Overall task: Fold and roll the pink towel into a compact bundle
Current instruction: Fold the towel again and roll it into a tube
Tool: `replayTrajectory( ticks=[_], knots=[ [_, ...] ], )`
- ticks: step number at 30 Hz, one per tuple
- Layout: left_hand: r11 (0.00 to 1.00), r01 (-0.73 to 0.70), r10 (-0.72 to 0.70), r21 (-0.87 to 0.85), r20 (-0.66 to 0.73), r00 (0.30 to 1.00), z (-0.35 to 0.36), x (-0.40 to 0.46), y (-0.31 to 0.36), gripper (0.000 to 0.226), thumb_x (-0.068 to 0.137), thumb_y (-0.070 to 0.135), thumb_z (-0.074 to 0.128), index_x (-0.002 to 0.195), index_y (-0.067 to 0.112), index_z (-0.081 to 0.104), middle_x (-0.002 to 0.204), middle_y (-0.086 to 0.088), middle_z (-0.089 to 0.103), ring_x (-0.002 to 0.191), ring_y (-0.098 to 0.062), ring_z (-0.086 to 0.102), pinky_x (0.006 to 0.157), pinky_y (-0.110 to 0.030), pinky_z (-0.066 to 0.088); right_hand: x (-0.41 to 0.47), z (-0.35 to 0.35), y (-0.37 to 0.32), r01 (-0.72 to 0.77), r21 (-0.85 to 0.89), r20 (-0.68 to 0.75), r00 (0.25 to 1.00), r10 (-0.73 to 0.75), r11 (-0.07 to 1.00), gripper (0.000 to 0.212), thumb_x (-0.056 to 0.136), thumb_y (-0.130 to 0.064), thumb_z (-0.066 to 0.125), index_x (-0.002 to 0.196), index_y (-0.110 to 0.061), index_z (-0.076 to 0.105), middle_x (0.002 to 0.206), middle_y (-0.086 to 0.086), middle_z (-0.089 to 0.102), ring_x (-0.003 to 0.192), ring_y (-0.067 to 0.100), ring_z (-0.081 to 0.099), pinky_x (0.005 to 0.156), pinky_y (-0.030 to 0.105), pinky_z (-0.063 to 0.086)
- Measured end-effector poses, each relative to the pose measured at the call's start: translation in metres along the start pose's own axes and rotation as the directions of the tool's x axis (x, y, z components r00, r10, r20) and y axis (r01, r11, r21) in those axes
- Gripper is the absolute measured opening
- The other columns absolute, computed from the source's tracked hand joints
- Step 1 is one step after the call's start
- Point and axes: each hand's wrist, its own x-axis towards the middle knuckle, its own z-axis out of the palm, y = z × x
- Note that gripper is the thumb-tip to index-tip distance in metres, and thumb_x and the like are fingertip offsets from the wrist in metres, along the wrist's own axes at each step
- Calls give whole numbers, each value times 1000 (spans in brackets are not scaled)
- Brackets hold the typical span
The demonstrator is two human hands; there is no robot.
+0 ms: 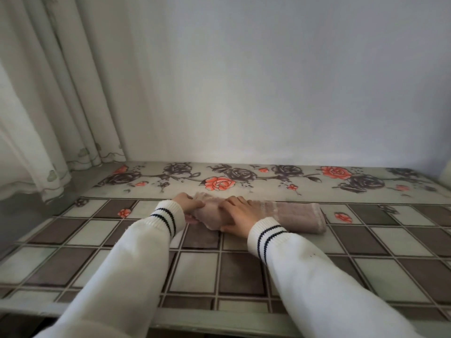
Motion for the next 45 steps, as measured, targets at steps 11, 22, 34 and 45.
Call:
replayTrajectory(
  ticks=[11, 22, 34, 45],
  knots=[
    [972, 34, -24, -231, 42, 999, 7, 11, 4, 47, 87, 23, 60, 124, 1, 44, 117, -21, 53, 105, -32, 57, 71, -49, 58, 7, 0, -14, -64, 1, -150, 987, 63, 998, 37, 84, -9, 55, 119, -9, 41, 124, 11, 48, 115, 29, 46, 90, 38, 40],
    [957, 1, 3, -289, 11, 1000, 8, 11, 1, 47, 85, 9, 60, 126, -8, 44, 90, -19, 58, 74, -25, 59, 43, -25, 52, 8, 4, -10, -51, 16, -163, 985, 53, 999, 39, 82, -10, 56, 118, -9, 42, 124, 11, 46, 113, 29, 46, 89, 38, 42],
    [998, 9, -4, 54, -87, 996, 0, 17, -14, 65, 76, 16, 71, 131, 3, 40, 126, -20, 54, 114, -33, 55, 95, -43, 51, 5, 10, -6, -91, 202, 60, 995, 80, 975, 44, 92, -44, 40, 125, -16, 43, 132, 11, 50, 120, 30, 48, 98, 42, 36],
    [992, 126, -127, -17, -69, 990, 16, -10, 2, 68, 84, 21, 62, 138, 4, 24, 143, -19, 31, 121, -38, 47, 45, -32, 56, 5, 17, 10, -198, 115, 173, 969, 177, 973, 51, 96, -45, 24, 144, -30, 24, 157, 2, 17, 146, 21, 10, 117, 48, 5]
  ],
)
